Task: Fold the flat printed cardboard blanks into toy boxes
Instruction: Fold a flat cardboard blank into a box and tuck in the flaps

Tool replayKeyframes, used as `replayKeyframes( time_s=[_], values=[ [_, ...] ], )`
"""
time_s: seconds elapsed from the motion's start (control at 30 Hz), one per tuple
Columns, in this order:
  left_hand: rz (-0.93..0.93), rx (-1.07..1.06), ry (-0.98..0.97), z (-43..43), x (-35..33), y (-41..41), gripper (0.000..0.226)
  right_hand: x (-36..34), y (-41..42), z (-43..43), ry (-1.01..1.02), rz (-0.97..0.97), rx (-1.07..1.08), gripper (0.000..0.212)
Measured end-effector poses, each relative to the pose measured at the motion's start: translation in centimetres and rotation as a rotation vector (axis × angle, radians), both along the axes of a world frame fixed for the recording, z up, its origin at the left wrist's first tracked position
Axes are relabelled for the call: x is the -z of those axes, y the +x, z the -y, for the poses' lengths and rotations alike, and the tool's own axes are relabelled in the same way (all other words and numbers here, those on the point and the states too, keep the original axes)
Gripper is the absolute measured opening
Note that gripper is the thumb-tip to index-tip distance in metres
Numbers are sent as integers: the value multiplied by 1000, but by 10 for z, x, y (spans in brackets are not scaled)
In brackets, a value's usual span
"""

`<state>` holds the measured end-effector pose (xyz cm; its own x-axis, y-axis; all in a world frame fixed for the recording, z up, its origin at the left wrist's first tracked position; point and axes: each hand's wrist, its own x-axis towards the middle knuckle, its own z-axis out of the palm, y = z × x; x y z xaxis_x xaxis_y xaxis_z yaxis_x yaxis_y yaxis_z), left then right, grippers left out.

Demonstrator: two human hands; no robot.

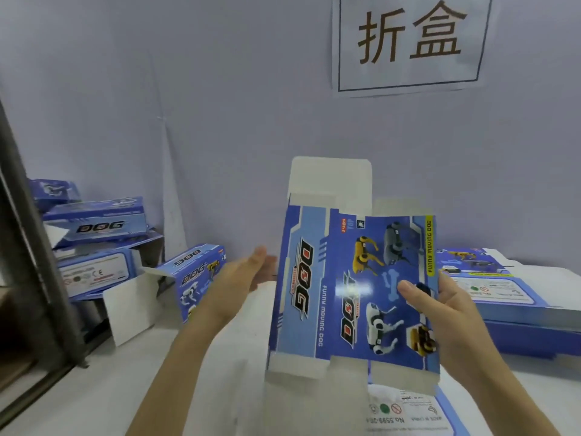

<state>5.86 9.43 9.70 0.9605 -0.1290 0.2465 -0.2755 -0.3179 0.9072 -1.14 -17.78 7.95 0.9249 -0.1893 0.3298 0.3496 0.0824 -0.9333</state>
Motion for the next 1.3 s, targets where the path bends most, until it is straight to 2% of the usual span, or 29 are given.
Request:
replayKeyframes(
  time_s=[0.07, 0.1, 0.17, 0.2, 0.27, 0.3, 0.37, 0.43, 0.53, 0.6, 0.67, 0.7, 0.77, 0.87, 0.97, 1.03, 1.07, 1.13, 1.2, 1.3],
  values=[
    [88, -342, 371, -48, 8, 26, 31, 7, 3, -6, 24, -41, -17, 12],
    [86, -478, 530, -73, 13, 36, 34, 11, 4, -10, 31, -72, -30, 11],
    [-42, -647, 787, -119, 26, 55, 74, 19, 7, -20, 18, -133, -32, 10],
    [-137, -667, 863, -138, 32, 61, 95, 22, 8, -25, 20, -154, -35, 11],
    [-247, -624, 909, -166, 41, 75, 111, 25, 10, -36, 36, -190, -58, 19],
    [-255, -584, 924, -175, 45, 81, 107, 26, 10, -41, 45, -205, -68, 24],
    [-221, -550, 939, -183, 46, 88, 81, 27, 10, -47, 69, -226, -93, 30],
    [-186, -585, 866, -184, 47, 91, 56, 27, 7, -50, 88, -238, -122, 27],
    [-202, -546, 816, -175, 42, 84, 33, 26, 6, -53, 110, -239, -128, 21],
    [-139, -528, 829, -171, 33, 81, 18, 25, 6, -54, 105, -251, -95, 20],
    [-89, -505, 879, -174, 20, 79, 22, 22, 5, -56, 110, -266, -95, 22],
    [-82, -505, 839, -178, 11, 77, 24, 21, 5, -57, 120, -274, -104, 23],
    [-110, -527, 604, -188, -9, 72, 22, 20, 6, -57, 120, -291, -106, 27],
    [-177, -620, 88, -207, -47, 66, 33, 18, 6, -59, 113, -280, -96, 29],
    [-90, -643, -514, -205, -85, 76, 42, 16, 5, -62, 119, -286, -113, 26],
    [-87, -480, -891, -180, -108, 76, 43, 17, 3, -64, 102, -285, -119, 27],
    [-147, -352, -1003, -163, -114, 77, 37, 16, 2, -64, 94, -277, -115, 31],
    [-189, -175, -1003, -130, -111, 75, 39, 12, 0, -62, 67, -230, -97, 29],
    [-262, -64, -829, -89, -98, 64, 56, 8, -3, -59, 38, -169, -70, 22],
    [-295, 187, -612, -43, -72, 38, 83, 2, -5, -51, 90, -136, -49, 25]
  ],
)
